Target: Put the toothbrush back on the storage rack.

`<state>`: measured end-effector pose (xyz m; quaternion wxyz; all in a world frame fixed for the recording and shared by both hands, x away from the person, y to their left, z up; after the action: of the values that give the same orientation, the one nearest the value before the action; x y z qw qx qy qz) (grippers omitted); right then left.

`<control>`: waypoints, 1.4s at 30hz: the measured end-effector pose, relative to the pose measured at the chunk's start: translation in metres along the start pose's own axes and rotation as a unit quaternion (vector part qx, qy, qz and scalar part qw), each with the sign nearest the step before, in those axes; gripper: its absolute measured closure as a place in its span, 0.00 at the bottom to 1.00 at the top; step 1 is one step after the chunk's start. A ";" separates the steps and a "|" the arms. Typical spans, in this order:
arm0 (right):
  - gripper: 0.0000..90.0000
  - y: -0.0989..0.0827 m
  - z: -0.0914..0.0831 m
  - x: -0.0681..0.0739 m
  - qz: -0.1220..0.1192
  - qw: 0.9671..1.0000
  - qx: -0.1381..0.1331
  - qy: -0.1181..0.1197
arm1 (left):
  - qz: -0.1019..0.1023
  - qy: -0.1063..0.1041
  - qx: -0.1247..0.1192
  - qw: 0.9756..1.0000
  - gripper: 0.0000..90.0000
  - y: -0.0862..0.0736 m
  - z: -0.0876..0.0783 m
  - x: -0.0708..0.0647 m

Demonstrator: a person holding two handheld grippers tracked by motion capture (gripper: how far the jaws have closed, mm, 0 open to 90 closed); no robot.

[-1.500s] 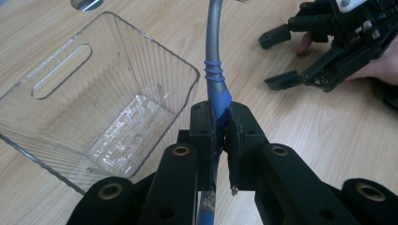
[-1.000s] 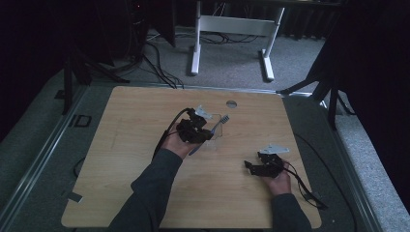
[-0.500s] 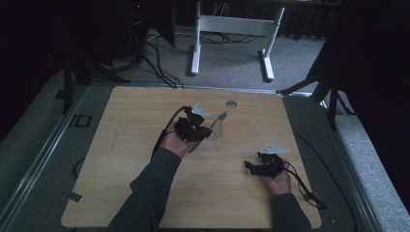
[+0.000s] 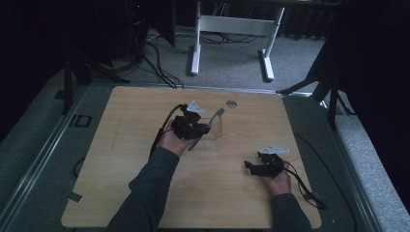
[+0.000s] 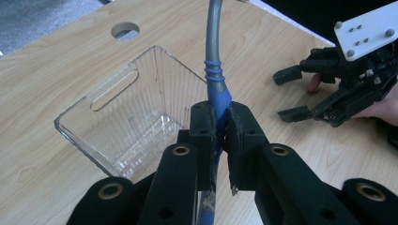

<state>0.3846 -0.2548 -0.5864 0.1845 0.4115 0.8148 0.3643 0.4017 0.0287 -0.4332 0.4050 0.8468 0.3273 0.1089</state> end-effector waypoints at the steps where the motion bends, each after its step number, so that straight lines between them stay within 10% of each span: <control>1: 0.28 0.000 0.000 0.000 0.000 1.000 0.000 0.000 | 0.000 0.001 -0.001 1.000 0.91 0.000 0.000 0.000; 42: 0.28 0.000 0.000 0.000 0.000 1.000 0.000 0.000 | -0.027 -0.002 -0.036 0.999 0.91 0.010 -0.007 0.012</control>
<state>0.3846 -0.2548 -0.5865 0.1847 0.4114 0.8149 0.3642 0.4126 0.0361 -0.4220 0.4386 0.8229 0.3449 0.1077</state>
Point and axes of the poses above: each handheld gripper's, and its own axes: z roughly forward along the jaws, y roughly out of its top, x roughly to its left, the point moved 4 cm from there along z, roughly forward along the jaws, and after that the axes turned 1 degree about -x, right-handed, at the moved point
